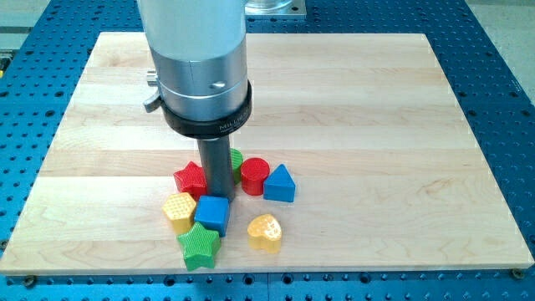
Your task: Separate the green circle from the group of the blocks
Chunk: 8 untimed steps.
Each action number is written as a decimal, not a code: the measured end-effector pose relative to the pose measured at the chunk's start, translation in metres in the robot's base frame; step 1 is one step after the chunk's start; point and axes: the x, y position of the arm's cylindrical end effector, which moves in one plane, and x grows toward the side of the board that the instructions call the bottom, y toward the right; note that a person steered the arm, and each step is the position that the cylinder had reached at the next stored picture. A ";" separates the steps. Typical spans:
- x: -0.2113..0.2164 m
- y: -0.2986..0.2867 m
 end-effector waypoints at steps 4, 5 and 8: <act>-0.118 -0.055; -0.094 -0.031; -0.132 -0.022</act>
